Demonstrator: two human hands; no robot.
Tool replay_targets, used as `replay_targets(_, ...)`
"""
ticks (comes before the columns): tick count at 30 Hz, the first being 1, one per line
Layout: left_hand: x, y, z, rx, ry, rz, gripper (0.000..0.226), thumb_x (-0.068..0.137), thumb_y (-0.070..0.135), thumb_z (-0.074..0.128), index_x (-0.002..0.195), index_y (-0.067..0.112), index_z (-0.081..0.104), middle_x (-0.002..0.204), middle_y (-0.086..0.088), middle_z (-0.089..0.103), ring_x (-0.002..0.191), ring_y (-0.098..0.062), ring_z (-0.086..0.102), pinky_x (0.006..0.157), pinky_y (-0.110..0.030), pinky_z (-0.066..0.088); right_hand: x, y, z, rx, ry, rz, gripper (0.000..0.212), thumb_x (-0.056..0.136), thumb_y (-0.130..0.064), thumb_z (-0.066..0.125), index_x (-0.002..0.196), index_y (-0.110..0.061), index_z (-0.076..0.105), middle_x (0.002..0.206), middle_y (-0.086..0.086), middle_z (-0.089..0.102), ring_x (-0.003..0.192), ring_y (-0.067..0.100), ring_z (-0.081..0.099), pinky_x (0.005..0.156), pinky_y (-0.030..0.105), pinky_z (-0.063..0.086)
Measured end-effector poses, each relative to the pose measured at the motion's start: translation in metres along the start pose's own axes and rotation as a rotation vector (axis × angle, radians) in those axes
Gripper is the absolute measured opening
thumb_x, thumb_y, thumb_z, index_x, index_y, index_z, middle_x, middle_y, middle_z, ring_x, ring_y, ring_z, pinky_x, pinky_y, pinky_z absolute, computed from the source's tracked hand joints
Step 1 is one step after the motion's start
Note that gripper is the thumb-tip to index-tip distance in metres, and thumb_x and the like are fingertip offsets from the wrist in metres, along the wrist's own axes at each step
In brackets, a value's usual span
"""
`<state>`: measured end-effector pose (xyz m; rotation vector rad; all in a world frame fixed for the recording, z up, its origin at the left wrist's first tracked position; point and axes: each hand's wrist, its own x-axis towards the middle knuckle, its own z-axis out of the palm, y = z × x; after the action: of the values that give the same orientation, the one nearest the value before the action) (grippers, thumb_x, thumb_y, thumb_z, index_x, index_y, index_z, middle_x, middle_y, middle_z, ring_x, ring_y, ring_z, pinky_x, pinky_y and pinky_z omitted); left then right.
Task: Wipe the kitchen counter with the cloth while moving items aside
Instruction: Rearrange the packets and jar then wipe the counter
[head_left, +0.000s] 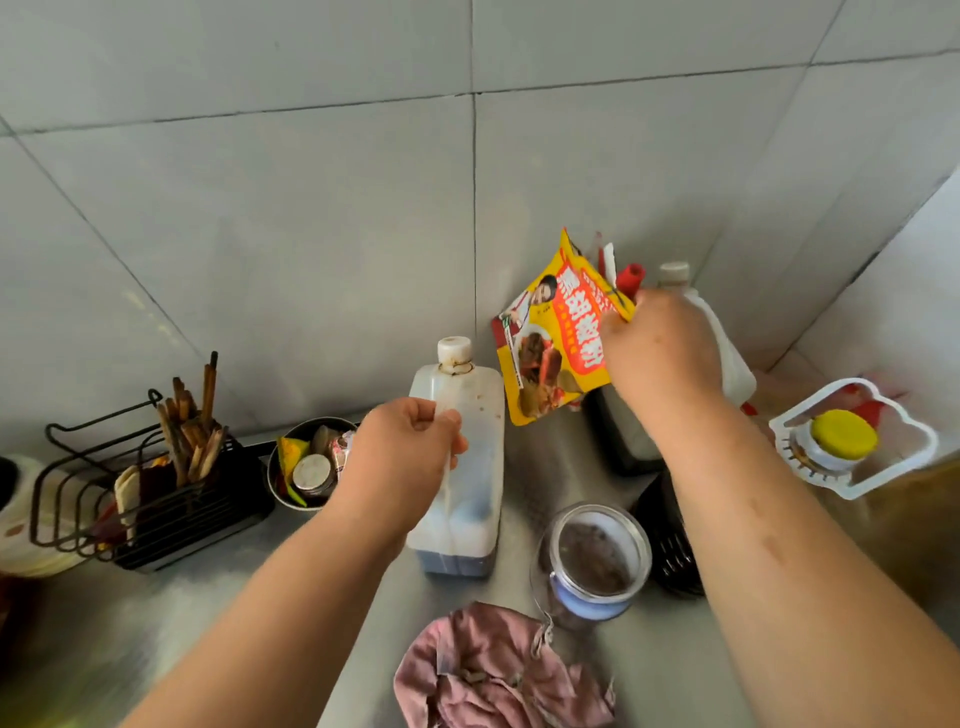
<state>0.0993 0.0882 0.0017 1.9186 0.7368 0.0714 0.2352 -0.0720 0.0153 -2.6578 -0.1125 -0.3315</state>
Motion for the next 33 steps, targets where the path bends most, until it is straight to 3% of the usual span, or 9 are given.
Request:
replay_targets(4,0.010,0.020,0.025,-0.111,-0.040,0.001,0.026,0.093,0.022,0.052,0.074,0.016,0.069,0.075,-0.004,0.070,0.060,-0.012,0.055,0.053,-0.017,0.044,0.004,-0.003,-0.024,0.010,0.061,-0.058,0.025,0.093,-0.023,0.051,0.100,-0.001,0.063,0.097,0.022,0.065,0.090,0.040,0.060,0.063,0.031,0.032)
replay_targets(11,0.018,0.035,0.059,-0.263,-0.062,-0.057,0.018,0.089,0.012,0.057,0.075,0.015,0.069,0.081,-0.008,0.069,0.079,-0.023,0.062,0.077,-0.036,0.054,-0.005,0.016,-0.038,0.007,0.060,-0.001,0.027,0.097,-0.031,0.049,0.104,-0.008,0.061,0.097,0.013,0.067,0.072,0.025,0.049,0.052,0.026,0.029)
replay_targets(15,0.023,0.034,0.071,-0.279,-0.073,-0.065,0.014,0.088,0.008,0.057,0.081,0.011,0.070,0.083,-0.009,0.068,0.080,-0.022,0.061,0.073,-0.033,0.051,-0.004,0.024,-0.057,0.065,0.103,0.025,0.022,0.095,-0.028,0.050,0.096,-0.009,0.060,0.095,0.017,0.067,0.080,0.035,0.057,0.061,0.029,0.031)
replay_targets(18,0.023,0.040,0.079,-0.302,-0.093,-0.069,0.011,0.086,0.008,0.061,0.081,0.013,0.069,0.085,-0.008,0.068,0.081,-0.020,0.062,0.062,-0.027,0.049,-0.002,0.028,-0.076,0.116,0.152,0.036,0.015,0.093,-0.026,0.051,0.082,-0.016,0.051,0.088,0.016,0.066,0.071,0.031,0.049,0.060,0.031,0.031)
replay_targets(20,0.023,0.043,0.082,-0.320,-0.100,-0.071,0.012,0.086,0.008,0.063,0.078,0.015,0.068,0.083,-0.007,0.068,0.079,-0.019,0.063,0.060,-0.026,0.049,0.000,0.028,-0.085,0.142,0.174,0.030,0.015,0.093,-0.025,0.051,0.082,-0.015,0.054,0.085,0.015,0.065,0.069,0.030,0.048,0.060,0.031,0.032)
replay_targets(26,0.026,0.056,0.099,-0.339,-0.133,-0.056,0.008,0.084,0.005,0.061,0.084,0.006,0.069,0.082,-0.013,0.066,0.078,-0.026,0.061,0.075,-0.035,0.052,0.001,0.028,-0.107,0.169,0.183,0.040,0.019,0.092,-0.025,0.053,0.091,-0.010,0.063,0.085,0.013,0.065,0.070,0.031,0.051,0.059,0.032,0.037)
replay_targets(29,0.030,0.060,0.110,-0.338,-0.172,-0.029,0.018,0.086,0.000,0.051,0.086,0.004,0.068,0.076,-0.011,0.063,0.071,-0.023,0.057,0.068,-0.032,0.048,-0.002,0.030,-0.115,0.172,0.192,0.048,0.017,0.093,-0.026,0.053,0.086,-0.013,0.059,0.079,0.008,0.060,0.071,0.031,0.052,0.055,0.029,0.034)
replay_targets(33,0.031,0.060,0.119,-0.319,-0.278,0.037,0.022,0.089,0.001,0.046,0.097,-0.002,0.067,0.081,-0.012,0.057,0.077,-0.022,0.051,0.071,-0.034,0.043,-0.006,0.033,-0.123,0.171,0.203,0.060,0.022,0.094,-0.029,0.051,0.094,-0.010,0.062,0.089,0.011,0.066,0.070,0.027,0.051,0.057,0.027,0.033)
